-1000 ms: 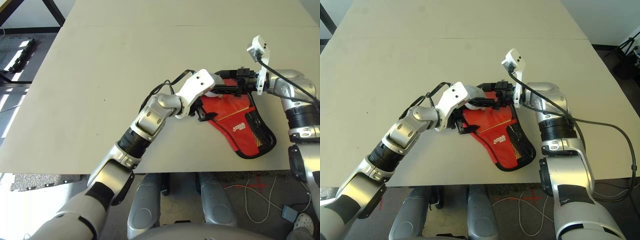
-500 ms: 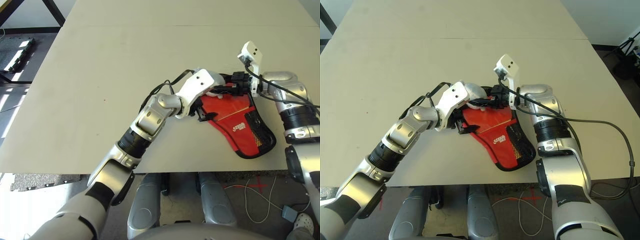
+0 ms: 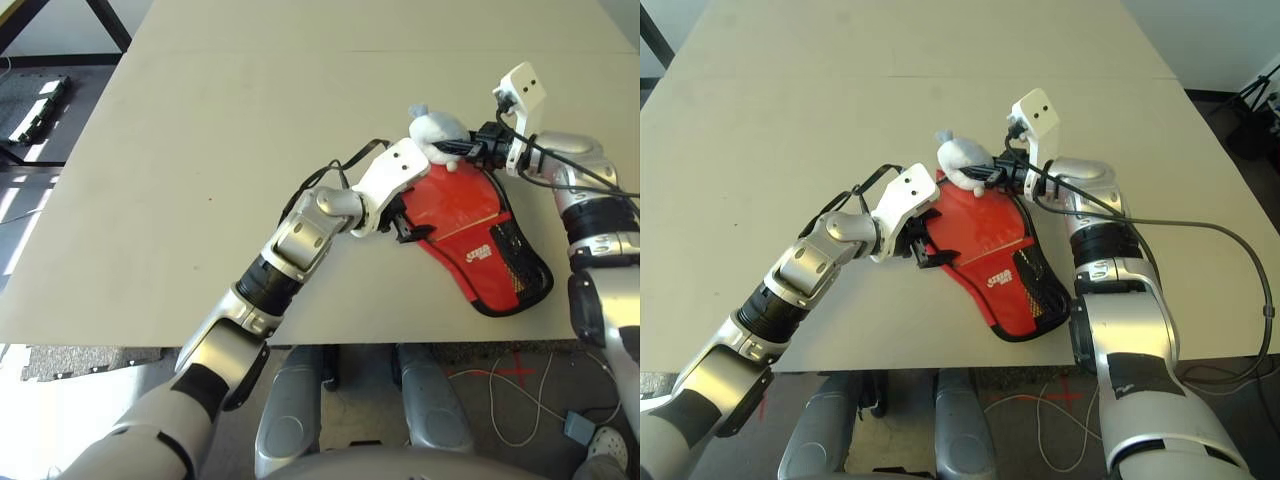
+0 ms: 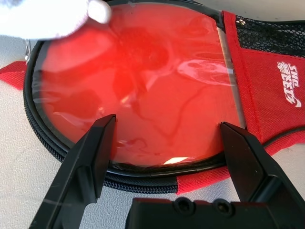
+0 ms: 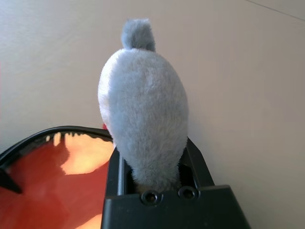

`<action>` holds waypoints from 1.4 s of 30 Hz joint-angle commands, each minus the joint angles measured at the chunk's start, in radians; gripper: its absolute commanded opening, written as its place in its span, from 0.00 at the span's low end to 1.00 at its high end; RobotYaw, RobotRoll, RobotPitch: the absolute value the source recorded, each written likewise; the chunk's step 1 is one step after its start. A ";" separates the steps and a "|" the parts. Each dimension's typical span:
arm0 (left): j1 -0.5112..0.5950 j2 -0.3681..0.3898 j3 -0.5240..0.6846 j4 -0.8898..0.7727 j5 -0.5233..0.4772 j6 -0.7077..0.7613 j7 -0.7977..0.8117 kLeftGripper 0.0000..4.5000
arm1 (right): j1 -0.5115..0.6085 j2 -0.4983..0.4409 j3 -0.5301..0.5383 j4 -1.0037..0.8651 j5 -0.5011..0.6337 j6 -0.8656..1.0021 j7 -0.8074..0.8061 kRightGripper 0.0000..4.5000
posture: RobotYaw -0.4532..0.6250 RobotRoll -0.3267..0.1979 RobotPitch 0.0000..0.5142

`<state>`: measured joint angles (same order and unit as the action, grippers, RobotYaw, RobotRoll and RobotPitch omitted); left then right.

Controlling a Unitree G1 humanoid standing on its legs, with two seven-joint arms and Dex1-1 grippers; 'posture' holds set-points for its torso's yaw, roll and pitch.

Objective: Store the ping-pong paddle in its case and zip it.

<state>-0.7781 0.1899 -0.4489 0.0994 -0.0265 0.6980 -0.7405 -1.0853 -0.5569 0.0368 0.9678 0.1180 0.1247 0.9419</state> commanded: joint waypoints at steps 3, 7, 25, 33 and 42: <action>0.028 0.005 -0.045 0.046 0.017 0.028 -0.015 1.00 | -0.025 -0.048 -0.025 0.089 -0.042 -0.049 -0.056 0.12 | 0.37 0.62 0.58; 0.024 0.004 -0.043 0.051 0.017 0.026 -0.016 1.00 | -0.028 -0.085 -0.026 0.115 -0.061 -0.058 -0.047 0.12 | 0.37 0.62 0.58; 0.013 -0.009 -0.042 0.076 0.020 0.009 -0.014 1.00 | 0.098 -0.353 -0.006 0.053 -0.110 0.017 0.265 0.12 | 0.35 0.62 0.58; 0.005 -0.018 -0.045 0.089 0.021 0.000 -0.016 1.00 | 0.194 -0.423 -0.018 -0.027 -0.079 0.096 0.418 0.12 | 0.34 0.62 0.57; -0.003 -0.021 -0.046 0.105 0.024 -0.012 -0.024 1.00 | 0.303 -0.476 -0.018 -0.118 -0.036 0.180 0.566 0.12 | 0.33 0.62 0.57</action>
<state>-0.8023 0.1677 -0.4553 0.1599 -0.0258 0.6635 -0.7556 -0.8139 -0.9991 0.0214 0.8638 0.0793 0.2822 1.4794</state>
